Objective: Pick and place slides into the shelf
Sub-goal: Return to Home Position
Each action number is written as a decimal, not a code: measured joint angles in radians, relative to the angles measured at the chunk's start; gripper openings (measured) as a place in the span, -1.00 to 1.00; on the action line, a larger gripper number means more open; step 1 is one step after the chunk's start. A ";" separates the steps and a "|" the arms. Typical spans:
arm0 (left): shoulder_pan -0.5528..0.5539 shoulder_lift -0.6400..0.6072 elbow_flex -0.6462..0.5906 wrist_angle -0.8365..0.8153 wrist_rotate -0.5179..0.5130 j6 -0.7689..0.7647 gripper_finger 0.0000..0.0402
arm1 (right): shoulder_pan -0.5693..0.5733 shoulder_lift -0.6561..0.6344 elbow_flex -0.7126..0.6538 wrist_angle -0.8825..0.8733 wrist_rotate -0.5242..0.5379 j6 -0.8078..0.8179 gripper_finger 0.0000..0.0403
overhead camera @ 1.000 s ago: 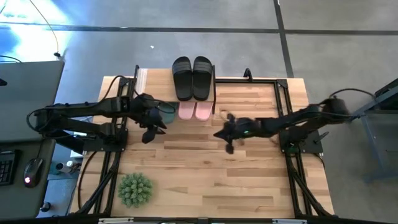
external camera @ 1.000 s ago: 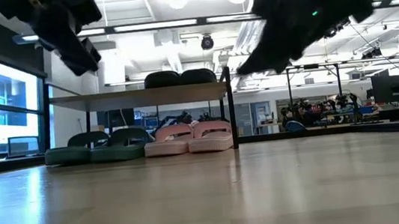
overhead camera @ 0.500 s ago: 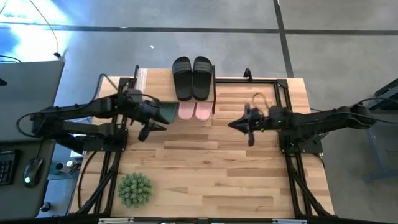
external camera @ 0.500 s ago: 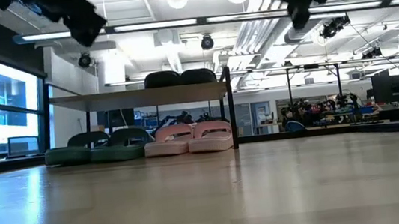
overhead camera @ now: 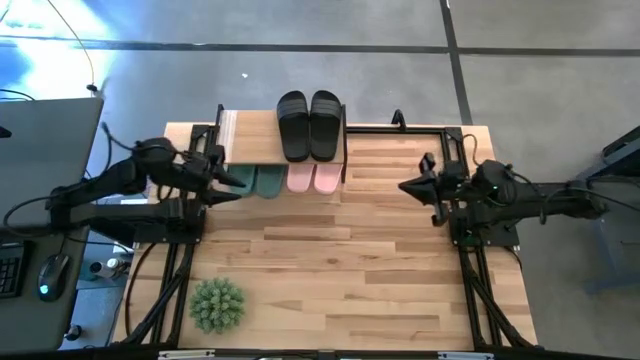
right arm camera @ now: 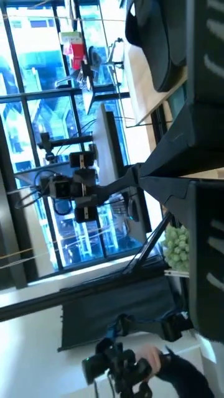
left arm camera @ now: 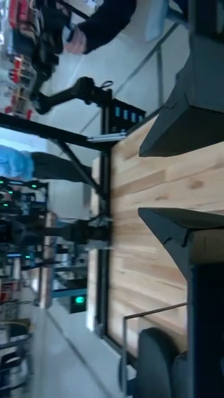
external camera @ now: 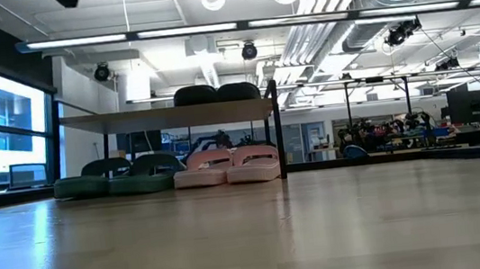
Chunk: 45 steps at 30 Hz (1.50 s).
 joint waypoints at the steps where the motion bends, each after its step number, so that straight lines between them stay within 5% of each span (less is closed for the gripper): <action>1: 0.000 -0.017 0.000 -0.001 -0.001 -0.002 -0.37 | 0.000 -0.022 0.000 -0.020 0.007 0.005 -1.00; 12: 0.000 -0.206 0.000 -0.126 -0.110 -0.014 -0.37 | 0.001 -0.191 0.000 -0.179 0.060 0.005 -1.00; 45: 0.000 -0.537 0.000 -0.318 -0.219 -0.033 -0.37 | 0.001 -0.539 -0.003 -0.427 0.079 0.005 -1.00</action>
